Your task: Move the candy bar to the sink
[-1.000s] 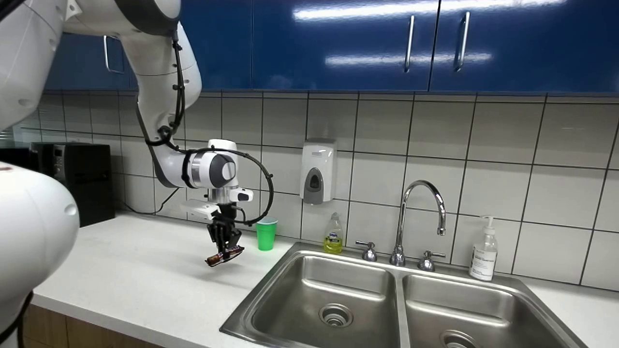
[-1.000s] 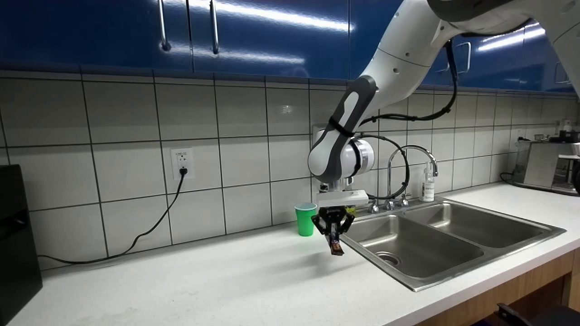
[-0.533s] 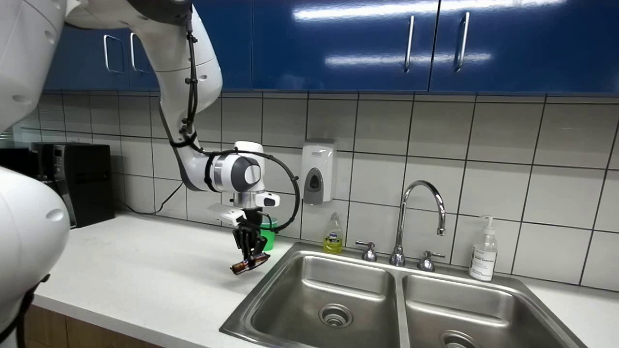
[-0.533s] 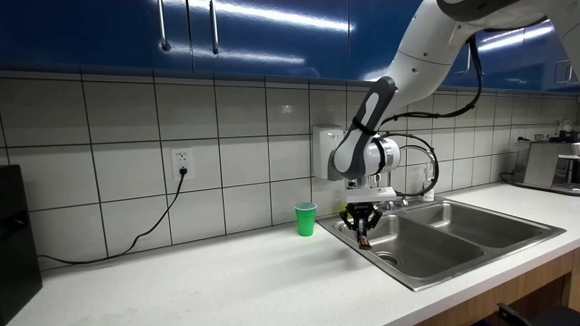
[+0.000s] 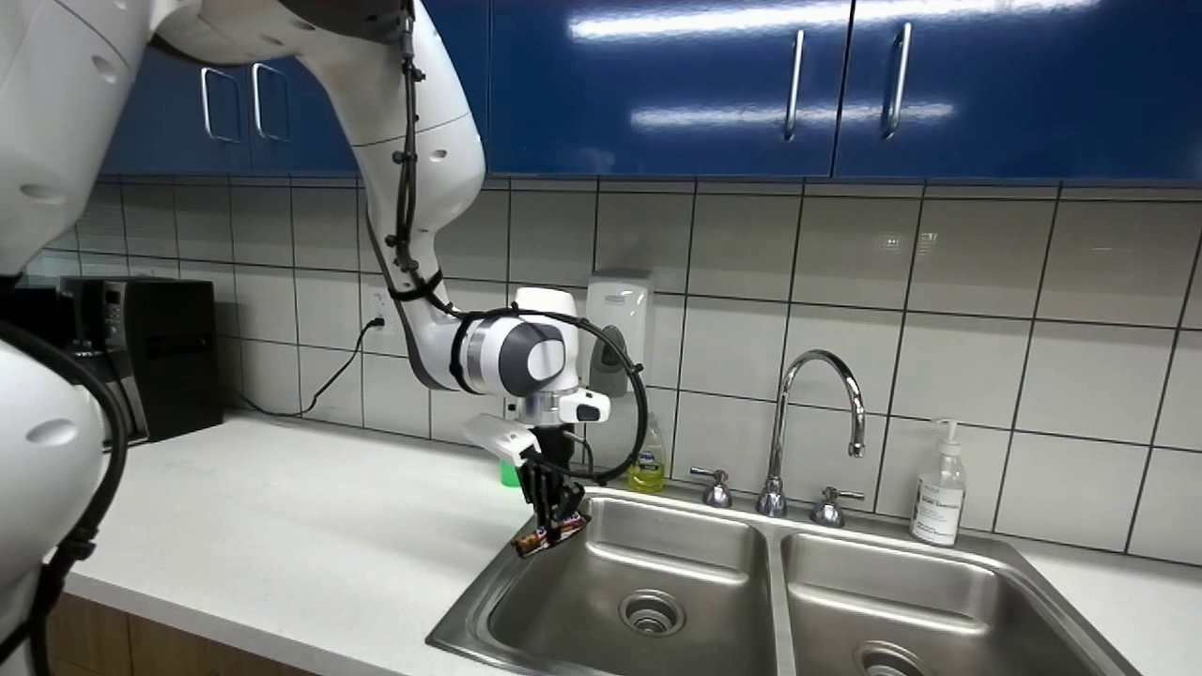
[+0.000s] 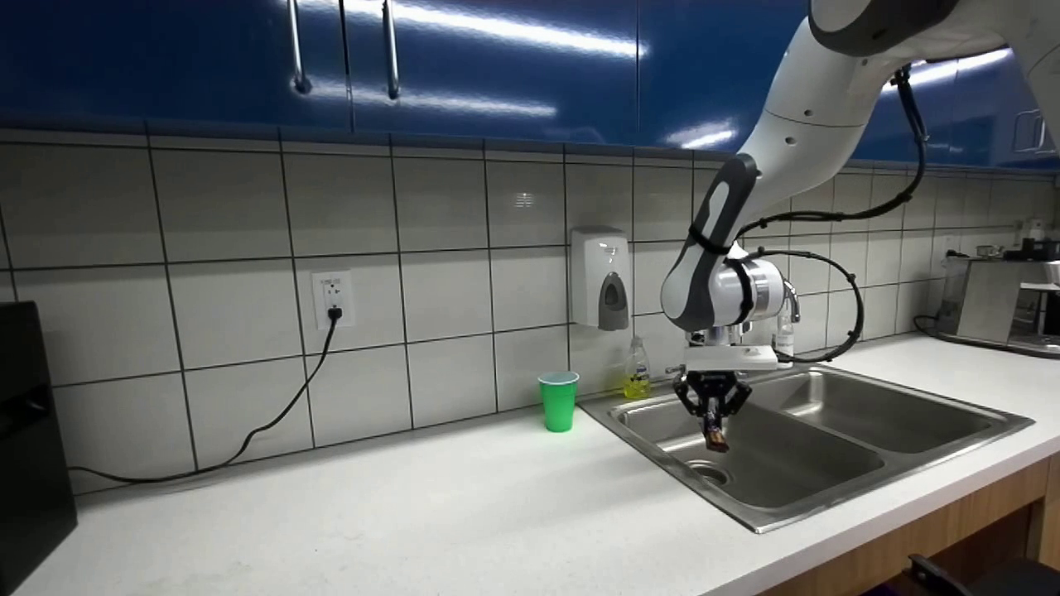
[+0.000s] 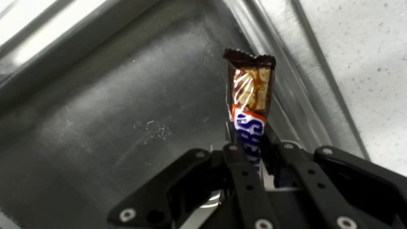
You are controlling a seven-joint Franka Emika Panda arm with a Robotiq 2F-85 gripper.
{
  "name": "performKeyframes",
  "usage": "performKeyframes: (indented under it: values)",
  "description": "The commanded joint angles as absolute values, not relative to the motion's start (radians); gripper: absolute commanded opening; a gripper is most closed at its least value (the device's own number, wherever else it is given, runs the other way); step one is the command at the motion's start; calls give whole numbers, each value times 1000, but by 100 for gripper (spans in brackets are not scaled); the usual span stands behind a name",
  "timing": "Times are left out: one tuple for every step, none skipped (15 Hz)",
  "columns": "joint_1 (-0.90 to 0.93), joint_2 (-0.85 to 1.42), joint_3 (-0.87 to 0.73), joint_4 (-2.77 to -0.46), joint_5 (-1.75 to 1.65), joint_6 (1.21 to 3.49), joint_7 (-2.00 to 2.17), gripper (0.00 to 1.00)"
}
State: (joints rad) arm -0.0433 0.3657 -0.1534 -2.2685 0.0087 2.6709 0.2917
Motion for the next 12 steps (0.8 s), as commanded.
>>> performKeyframes:
  values:
    - [-99, 413, -154, -2245, 56, 2722, 240, 5]
    - [-114, 434, -153, -2234, 67, 2732, 233, 5]
    - [-125, 455, -153, -2221, 76, 2743, 226, 5]
    - [-138, 483, -150, -2203, 89, 2751, 217, 5]
    - [-148, 508, -149, -2185, 95, 2757, 210, 5]
    - [-159, 539, -147, -2162, 103, 2764, 203, 5]
    - [-168, 568, -147, -2139, 108, 2770, 201, 5]
    - [-180, 600, -142, -2112, 117, 2771, 194, 5]
    - [-189, 631, -142, -2084, 121, 2771, 191, 5]
    - [-199, 662, -139, -2055, 126, 2773, 183, 5]
    - [-216, 687, -130, -2029, 134, 2771, 171, 5]
    - [-225, 715, -128, -2002, 138, 2771, 166, 5]
